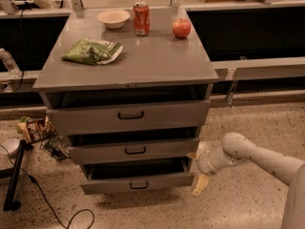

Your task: Open bottom drawer

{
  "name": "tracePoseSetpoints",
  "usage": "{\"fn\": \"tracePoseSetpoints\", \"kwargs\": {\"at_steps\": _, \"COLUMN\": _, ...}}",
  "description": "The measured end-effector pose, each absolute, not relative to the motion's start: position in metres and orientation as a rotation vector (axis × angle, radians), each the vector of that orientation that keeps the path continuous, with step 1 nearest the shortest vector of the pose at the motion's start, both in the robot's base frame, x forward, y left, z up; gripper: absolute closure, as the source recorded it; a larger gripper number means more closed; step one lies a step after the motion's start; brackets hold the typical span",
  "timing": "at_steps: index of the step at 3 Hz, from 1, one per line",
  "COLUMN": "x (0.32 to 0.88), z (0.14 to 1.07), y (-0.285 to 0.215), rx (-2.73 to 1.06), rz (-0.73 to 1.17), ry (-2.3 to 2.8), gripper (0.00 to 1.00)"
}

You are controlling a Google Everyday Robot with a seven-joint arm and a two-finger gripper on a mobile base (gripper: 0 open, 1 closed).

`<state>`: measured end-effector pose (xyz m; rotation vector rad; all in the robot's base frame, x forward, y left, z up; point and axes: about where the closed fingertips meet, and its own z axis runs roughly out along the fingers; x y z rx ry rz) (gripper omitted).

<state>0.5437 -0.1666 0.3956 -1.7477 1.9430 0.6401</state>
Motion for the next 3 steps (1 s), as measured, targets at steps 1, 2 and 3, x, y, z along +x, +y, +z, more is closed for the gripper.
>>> {"fn": "tracePoseSetpoints", "kwargs": {"at_steps": 1, "x": 0.553, "z": 0.356, "y": -0.161, "rx": -1.734, "rz": 0.710, "ry": 1.947, "gripper": 0.00}}
{"fn": "tracePoseSetpoints", "kwargs": {"at_steps": 2, "x": 0.569, "z": 0.316, "y": -0.146, "rx": -1.800, "rz": 0.736, "ry": 1.935, "gripper": 0.00}}
{"fn": "tracePoseSetpoints", "kwargs": {"at_steps": 3, "x": 0.580, "z": 0.283, "y": -0.131, "rx": -1.868, "rz": 0.739, "ry": 1.939, "gripper": 0.00}}
